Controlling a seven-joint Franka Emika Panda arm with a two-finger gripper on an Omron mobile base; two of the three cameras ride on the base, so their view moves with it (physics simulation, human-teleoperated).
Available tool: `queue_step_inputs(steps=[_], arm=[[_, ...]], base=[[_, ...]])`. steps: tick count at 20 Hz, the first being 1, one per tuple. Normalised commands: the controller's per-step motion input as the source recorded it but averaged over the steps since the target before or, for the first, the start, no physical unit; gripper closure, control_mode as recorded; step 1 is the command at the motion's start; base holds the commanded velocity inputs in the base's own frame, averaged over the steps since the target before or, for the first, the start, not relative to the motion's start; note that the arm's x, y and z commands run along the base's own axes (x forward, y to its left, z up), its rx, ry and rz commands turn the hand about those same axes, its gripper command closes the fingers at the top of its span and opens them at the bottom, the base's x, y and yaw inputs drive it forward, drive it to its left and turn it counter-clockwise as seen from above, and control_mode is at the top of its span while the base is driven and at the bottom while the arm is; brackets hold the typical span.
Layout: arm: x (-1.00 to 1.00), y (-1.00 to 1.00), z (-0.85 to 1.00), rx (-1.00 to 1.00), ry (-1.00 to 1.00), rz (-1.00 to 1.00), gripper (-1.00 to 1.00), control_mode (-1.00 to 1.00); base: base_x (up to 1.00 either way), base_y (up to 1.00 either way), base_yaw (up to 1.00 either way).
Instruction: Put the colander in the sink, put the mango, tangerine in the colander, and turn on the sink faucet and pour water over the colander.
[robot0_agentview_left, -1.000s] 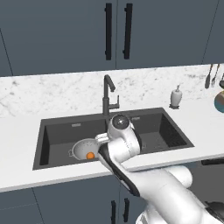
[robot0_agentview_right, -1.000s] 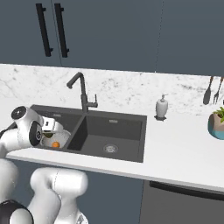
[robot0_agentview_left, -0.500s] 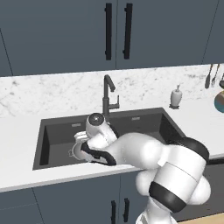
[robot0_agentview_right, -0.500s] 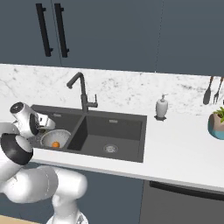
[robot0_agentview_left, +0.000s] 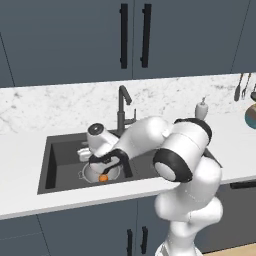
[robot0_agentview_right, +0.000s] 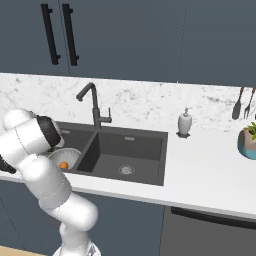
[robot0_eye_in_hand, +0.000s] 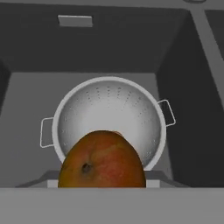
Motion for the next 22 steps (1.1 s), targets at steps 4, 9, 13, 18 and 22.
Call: queue_step_inputs(steps=[4,9,13,18,22], arm=[[0.36,0.1,-0.59,-0.06,0.1,-0.09,1.0,-1.0],[0.27,0.05,-0.6,-0.07,0.09,-0.09,1.0,-1.0],[0.24,0.04,-0.47,-0.05,0.06,-0.09,1.0,-1.0],[0.33,0.06,-0.24,-0.02,0.04,-0.11,1.0,-1.0],[0.47,0.01,-0.12,-0.02,0.04,-0.14,-1.0,-1.0]], base=[[0.0,0.0,0.0],[0.0,0.0,0.0],[0.0,0.0,0.0],[0.0,0.0,0.0],[0.0,0.0,0.0]])
